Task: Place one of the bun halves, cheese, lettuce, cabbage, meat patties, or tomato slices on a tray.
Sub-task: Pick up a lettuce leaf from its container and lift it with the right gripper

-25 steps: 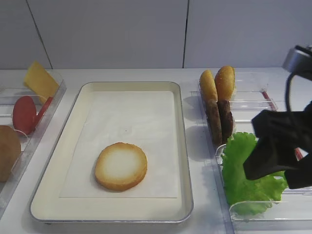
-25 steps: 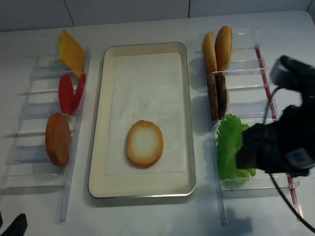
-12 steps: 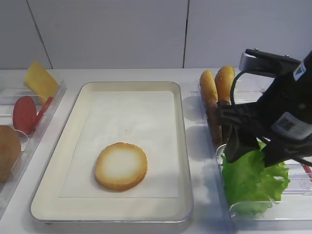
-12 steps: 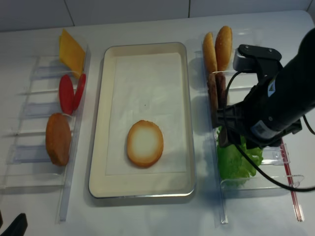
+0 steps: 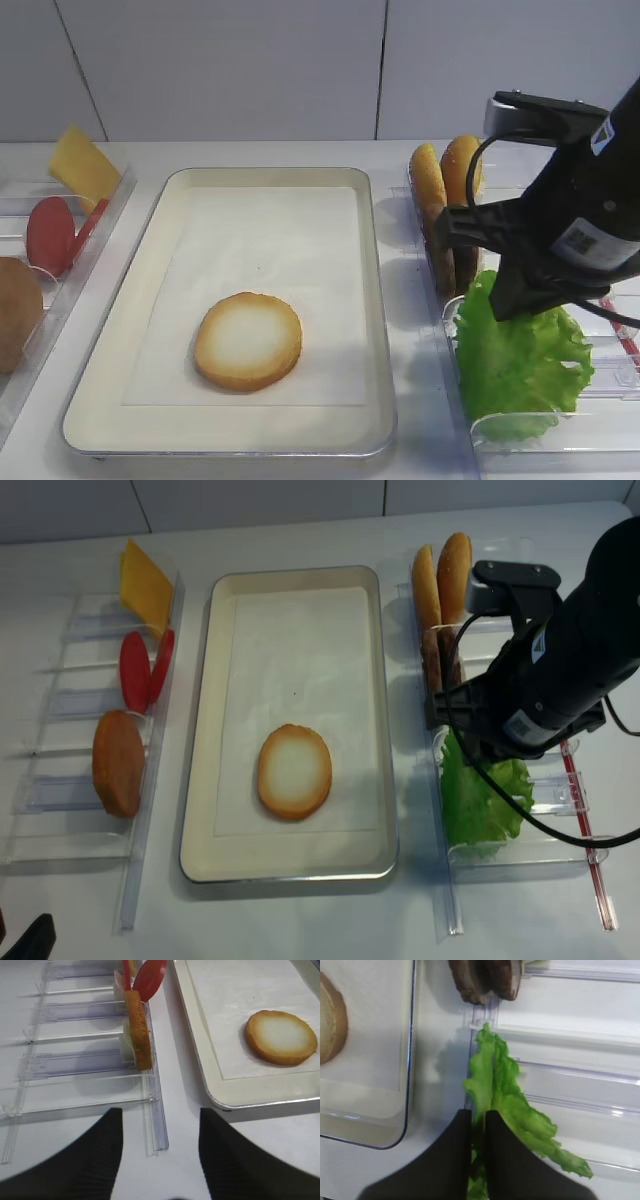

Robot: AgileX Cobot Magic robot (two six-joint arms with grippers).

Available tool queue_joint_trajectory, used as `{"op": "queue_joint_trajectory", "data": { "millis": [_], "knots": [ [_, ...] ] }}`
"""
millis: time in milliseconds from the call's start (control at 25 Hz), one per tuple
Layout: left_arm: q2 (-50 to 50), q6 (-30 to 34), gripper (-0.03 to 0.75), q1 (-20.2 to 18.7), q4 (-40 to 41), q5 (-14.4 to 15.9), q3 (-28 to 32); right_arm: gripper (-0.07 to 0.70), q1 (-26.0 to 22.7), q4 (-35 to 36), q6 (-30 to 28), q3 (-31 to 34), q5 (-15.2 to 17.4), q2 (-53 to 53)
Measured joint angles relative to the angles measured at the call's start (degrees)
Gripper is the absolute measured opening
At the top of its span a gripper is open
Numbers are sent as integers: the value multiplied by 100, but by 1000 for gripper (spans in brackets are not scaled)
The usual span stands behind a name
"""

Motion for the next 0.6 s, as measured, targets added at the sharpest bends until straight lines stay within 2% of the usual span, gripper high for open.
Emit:
{"op": "queue_joint_trajectory", "data": {
  "millis": [120,320,440,600],
  "knots": [
    [0,0,327,0,0,0,0,59,0,-63,-22,-8,0,0],
    [0,0,327,0,0,0,0,54,0,-63,-115,-131,106,0],
    [0,0,327,0,0,0,0,54,42,151,-274,-497,297,-78],
    [0,0,327,0,0,0,0,53,417,637,-603,-1080,472,-157]
  ]
}}
